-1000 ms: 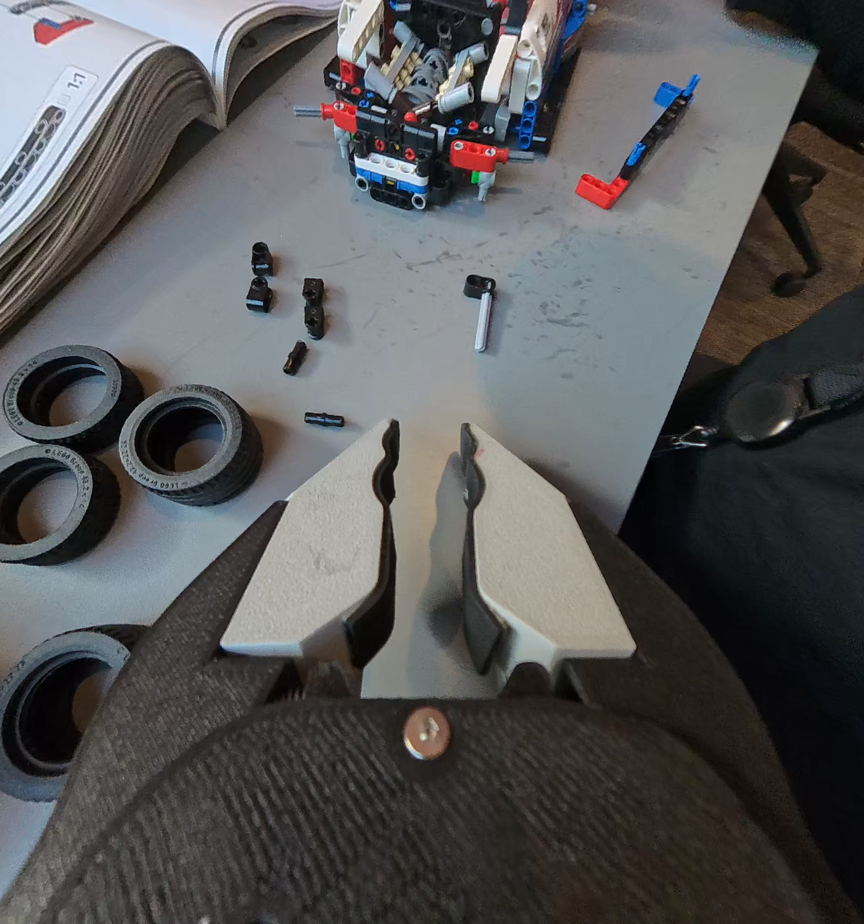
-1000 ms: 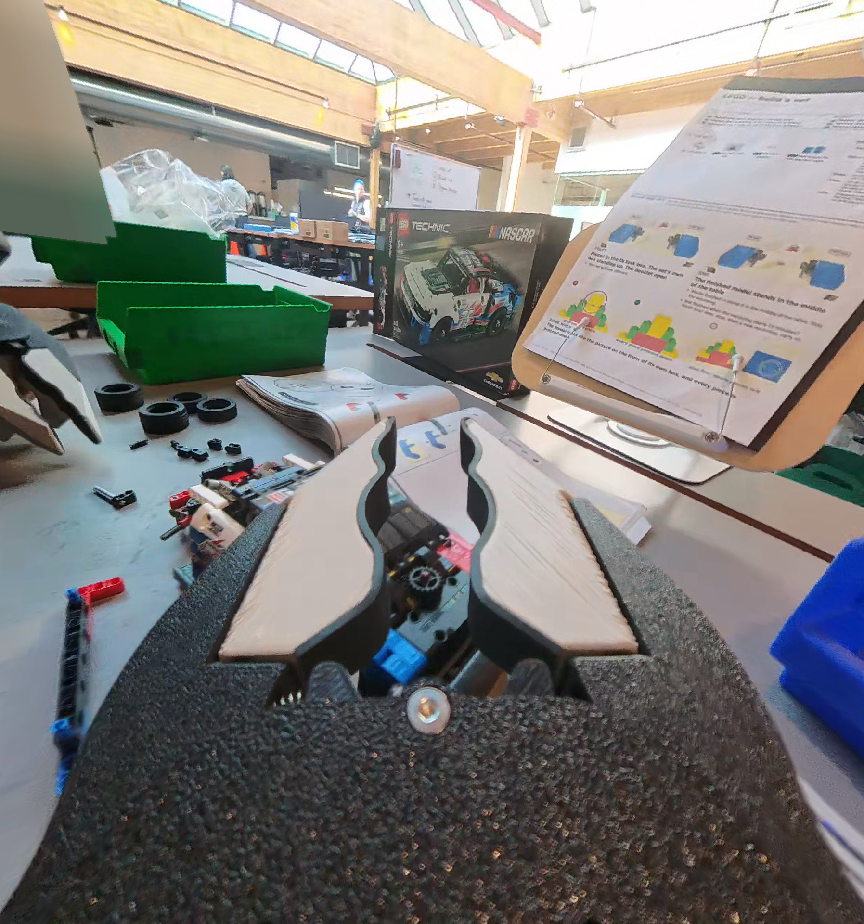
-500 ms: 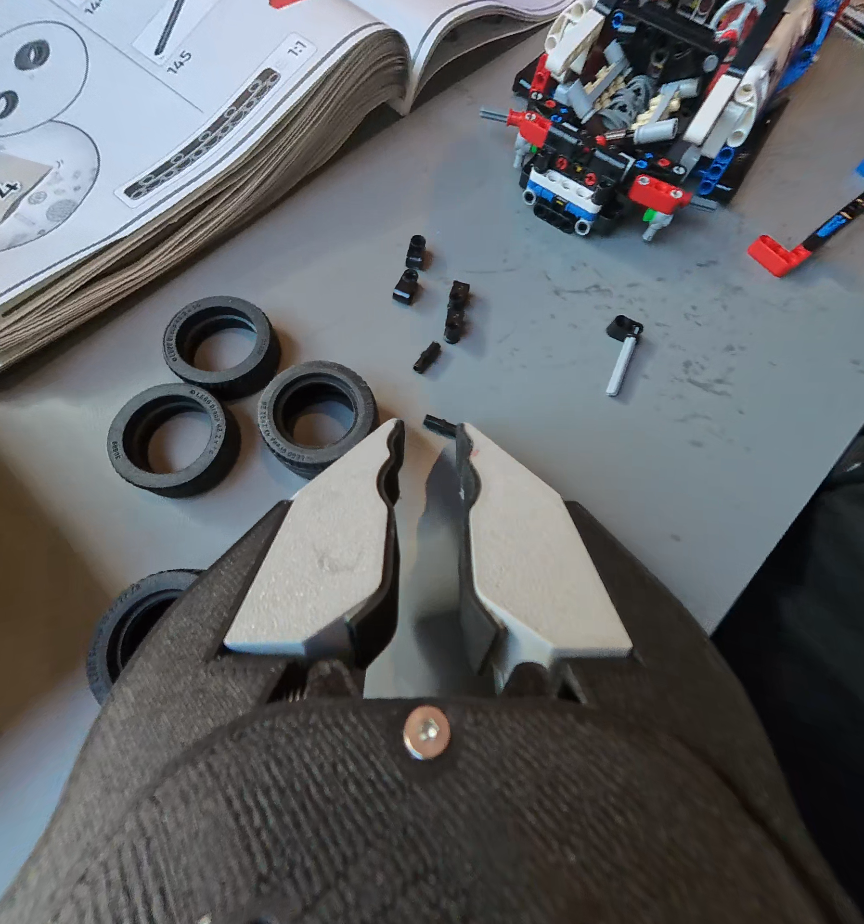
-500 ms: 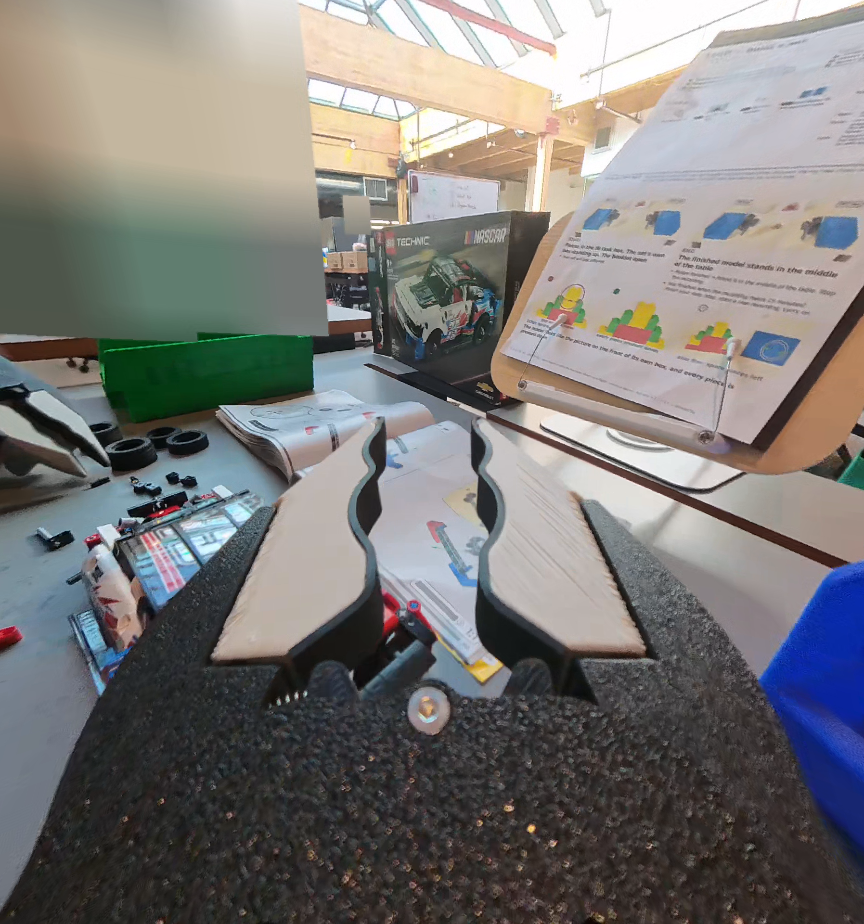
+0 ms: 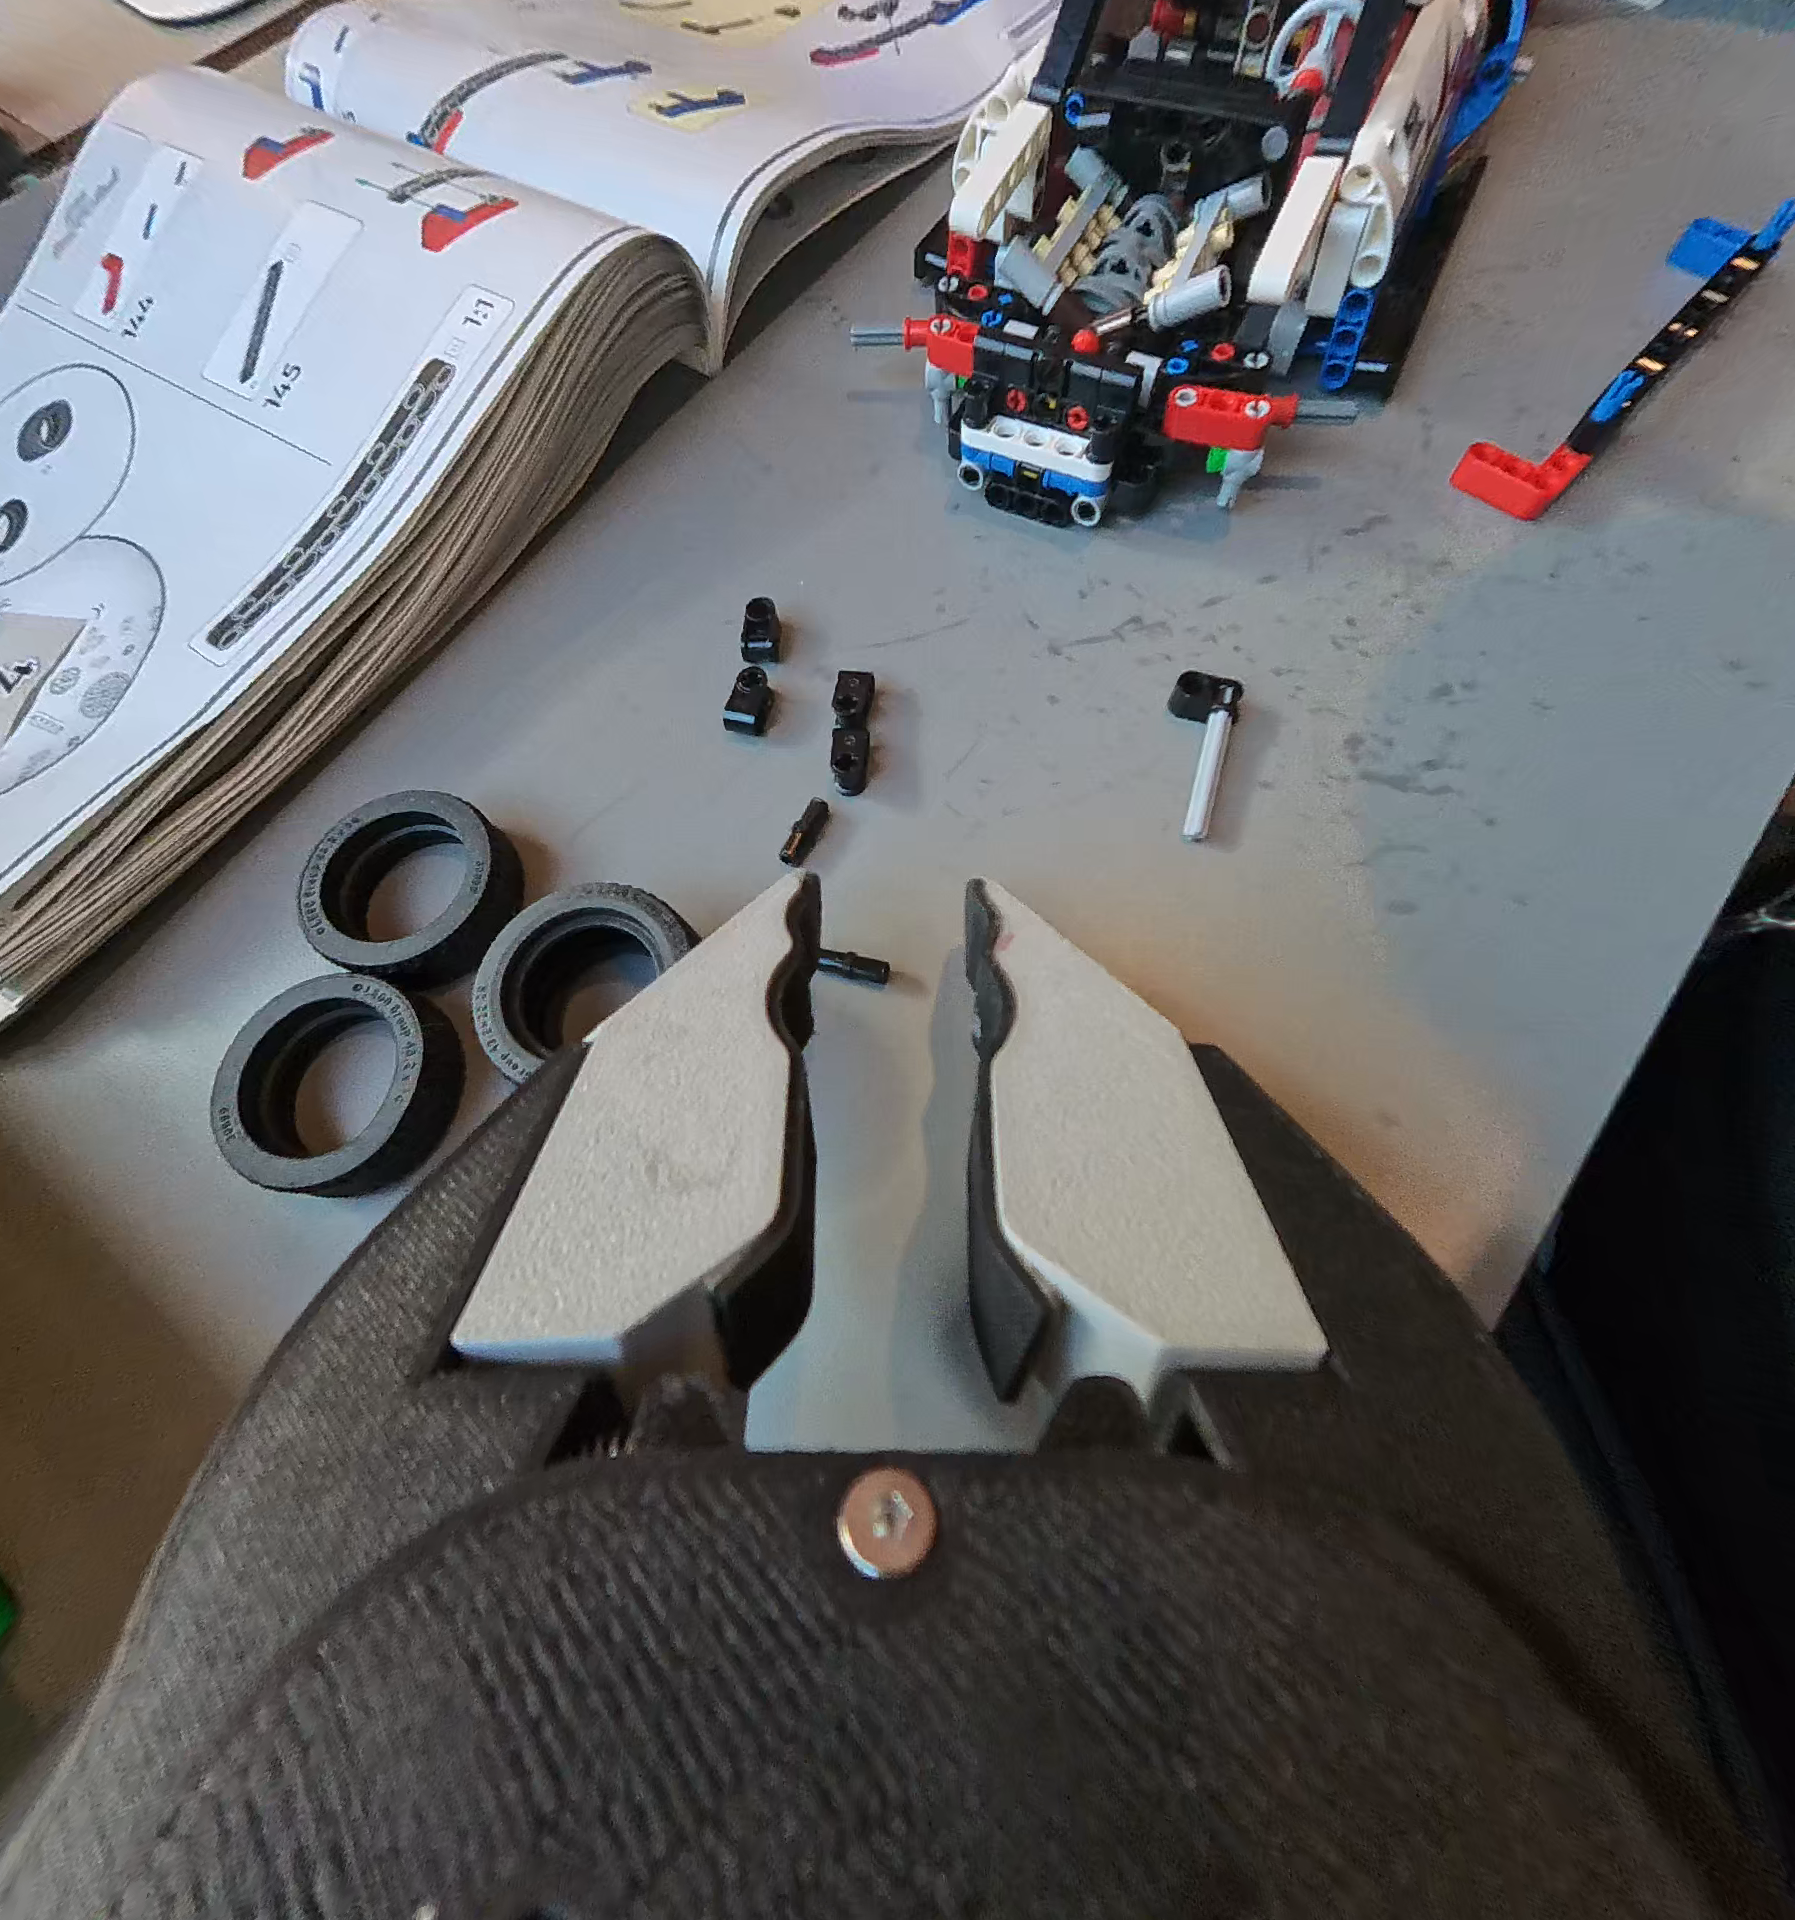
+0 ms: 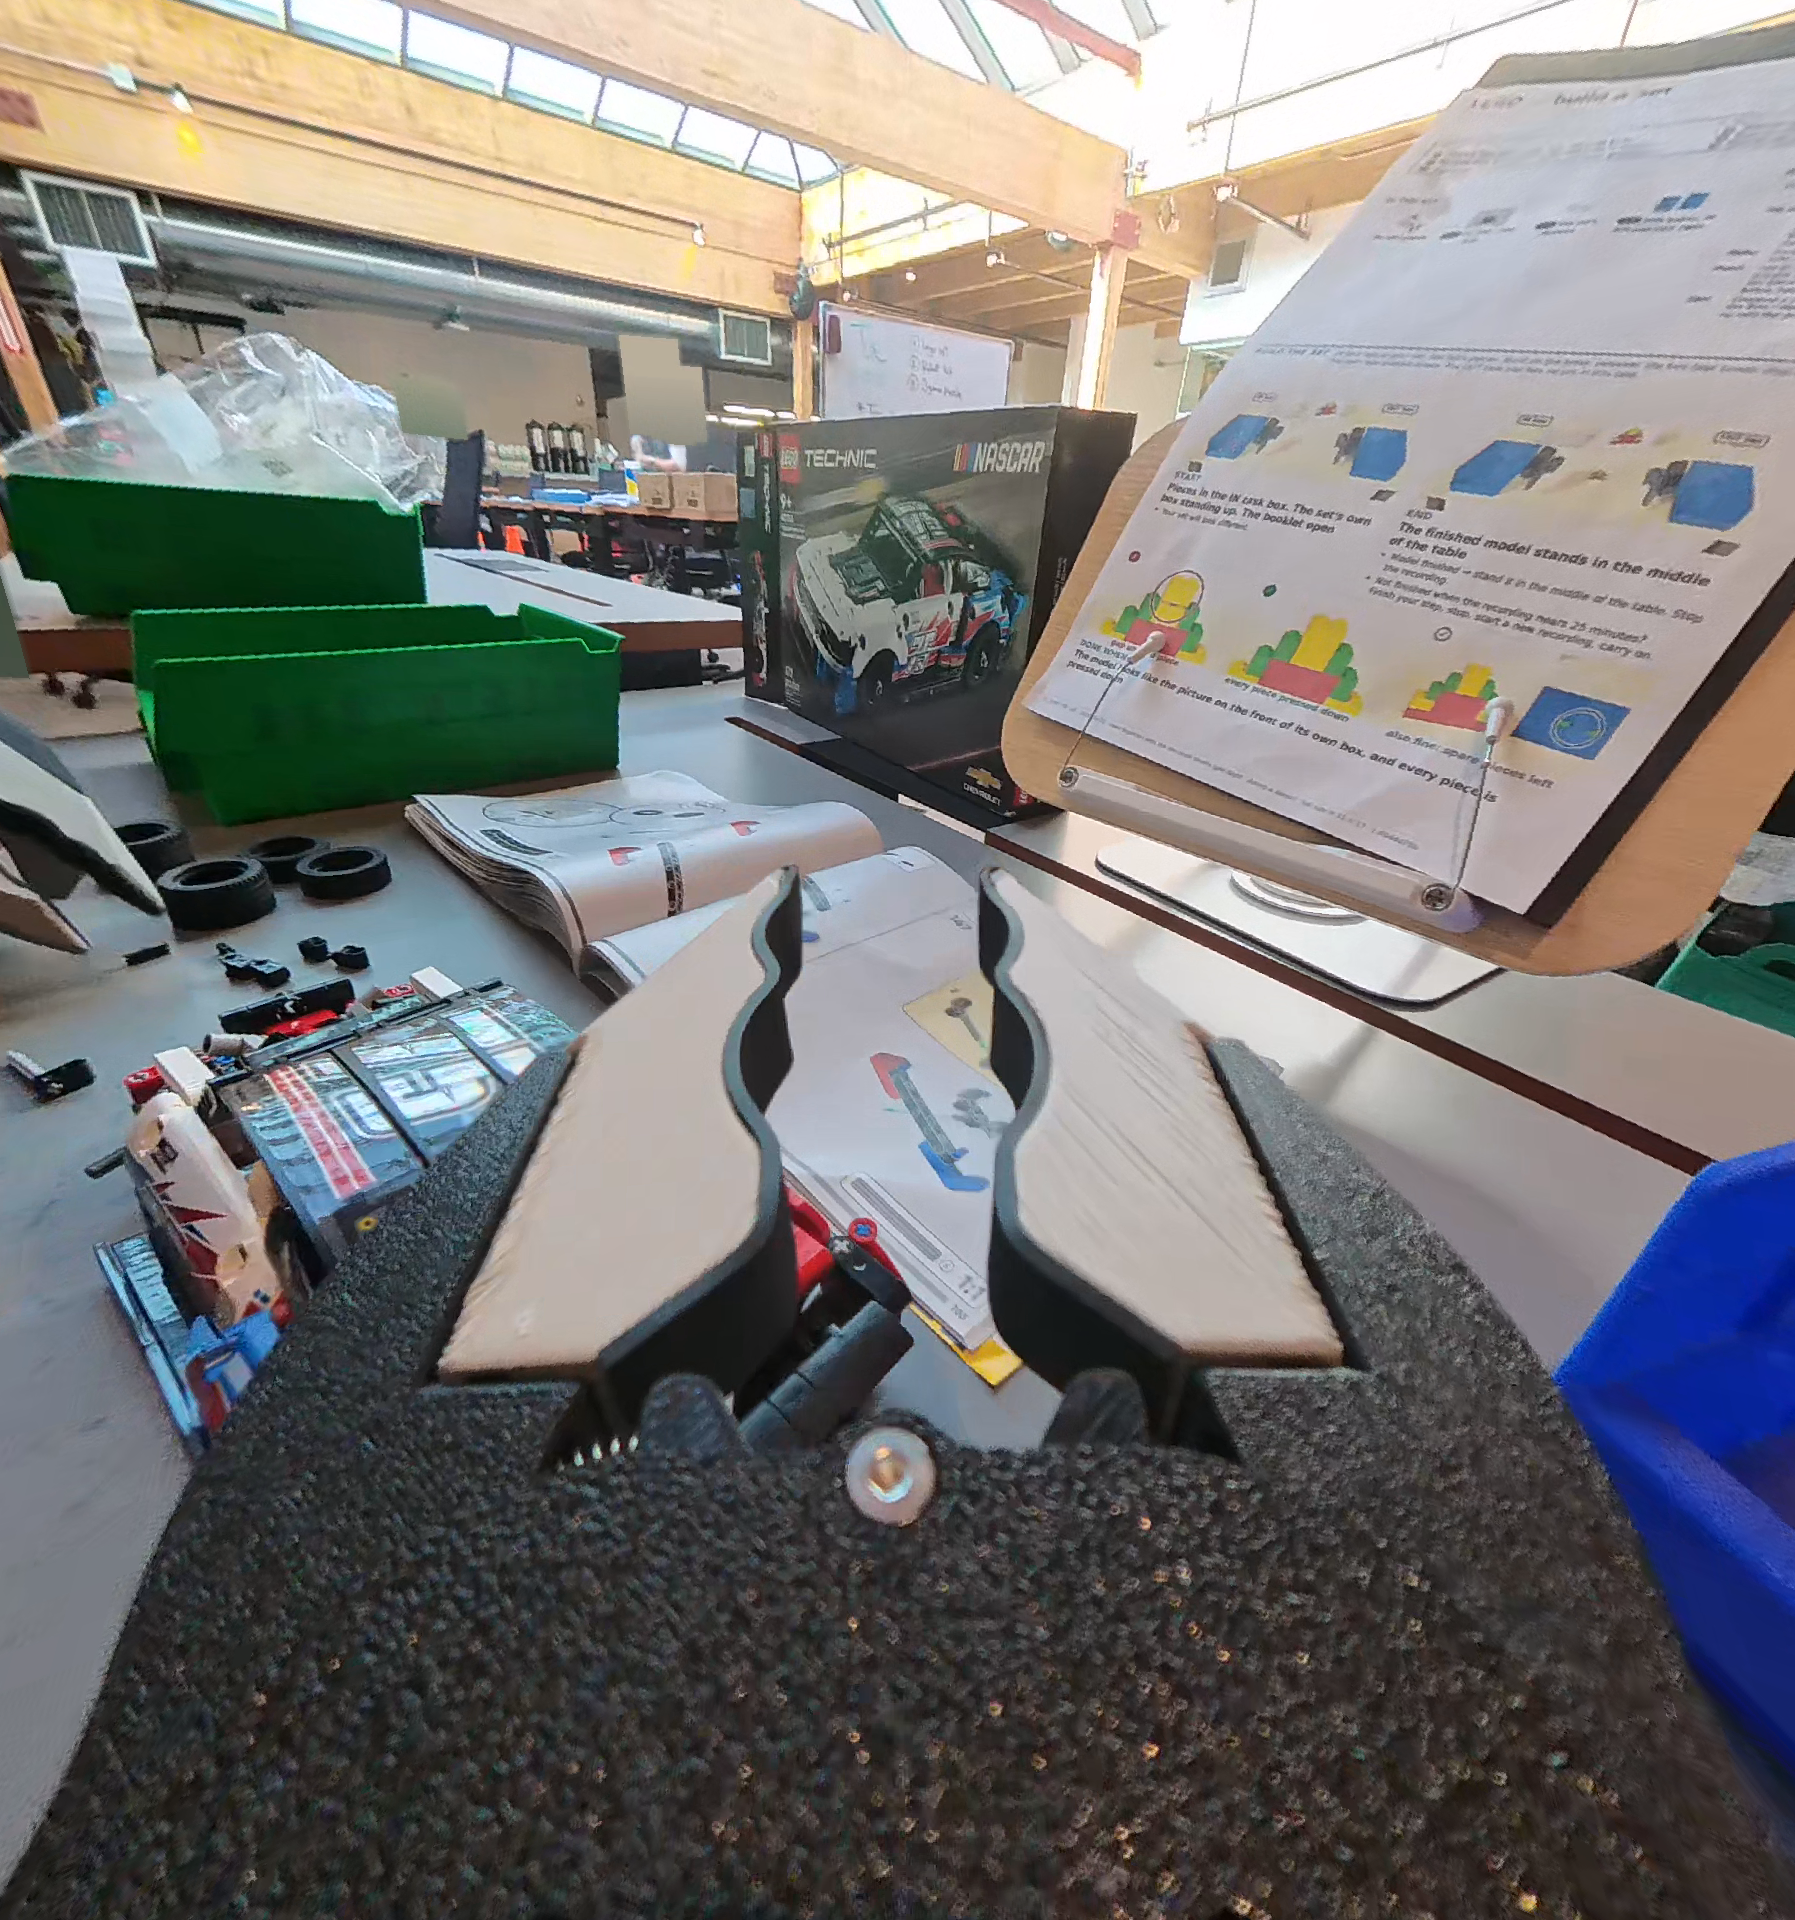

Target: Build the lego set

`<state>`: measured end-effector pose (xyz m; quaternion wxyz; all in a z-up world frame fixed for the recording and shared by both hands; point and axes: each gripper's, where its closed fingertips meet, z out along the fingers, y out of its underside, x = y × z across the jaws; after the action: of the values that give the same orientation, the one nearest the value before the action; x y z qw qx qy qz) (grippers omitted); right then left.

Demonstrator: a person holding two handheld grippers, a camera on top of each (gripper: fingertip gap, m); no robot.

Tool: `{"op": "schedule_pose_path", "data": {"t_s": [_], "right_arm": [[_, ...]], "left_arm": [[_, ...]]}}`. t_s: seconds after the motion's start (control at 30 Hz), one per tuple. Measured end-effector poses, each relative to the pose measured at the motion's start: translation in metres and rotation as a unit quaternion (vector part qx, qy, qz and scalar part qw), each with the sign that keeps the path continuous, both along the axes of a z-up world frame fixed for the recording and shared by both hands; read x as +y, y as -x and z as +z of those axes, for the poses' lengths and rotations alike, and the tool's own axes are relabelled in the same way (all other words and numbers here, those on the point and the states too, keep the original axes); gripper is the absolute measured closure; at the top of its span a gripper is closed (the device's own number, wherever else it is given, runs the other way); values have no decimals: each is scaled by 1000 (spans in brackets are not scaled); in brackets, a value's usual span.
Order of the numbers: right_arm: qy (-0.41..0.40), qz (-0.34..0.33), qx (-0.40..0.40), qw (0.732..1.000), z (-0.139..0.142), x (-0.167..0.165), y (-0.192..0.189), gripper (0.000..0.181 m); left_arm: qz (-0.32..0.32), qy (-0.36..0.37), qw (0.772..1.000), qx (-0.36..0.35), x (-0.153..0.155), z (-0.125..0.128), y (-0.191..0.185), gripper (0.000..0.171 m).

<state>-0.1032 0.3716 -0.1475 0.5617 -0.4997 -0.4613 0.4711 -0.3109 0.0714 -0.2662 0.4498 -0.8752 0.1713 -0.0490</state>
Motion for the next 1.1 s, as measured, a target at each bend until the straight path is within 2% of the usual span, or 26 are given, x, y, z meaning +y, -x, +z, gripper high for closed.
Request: {"op": "schedule_pose_path", "data": {"t_s": [0.13,0.4,0.7,0.87,1.1], "right_arm": [[10,-16,-14,1000,-10,10,1,148],[19,-26,-26,999,-18,18,1,148],[17,-9,-37,999,-22,15,10,152],[19,2,-39,999,-23,10,15,151],[16,6,-39,999,-20,7,17,151]], "left_arm": [[2,-16,1000,-5,0,5,1,140],[-25,-13,1000,-12,-3,5,-7,139],[26,-79,996,-34,0,26,10,139],[46,-81,994,-59,3,29,19,139],[57,-86,993,-55,5,29,23,143]]}}
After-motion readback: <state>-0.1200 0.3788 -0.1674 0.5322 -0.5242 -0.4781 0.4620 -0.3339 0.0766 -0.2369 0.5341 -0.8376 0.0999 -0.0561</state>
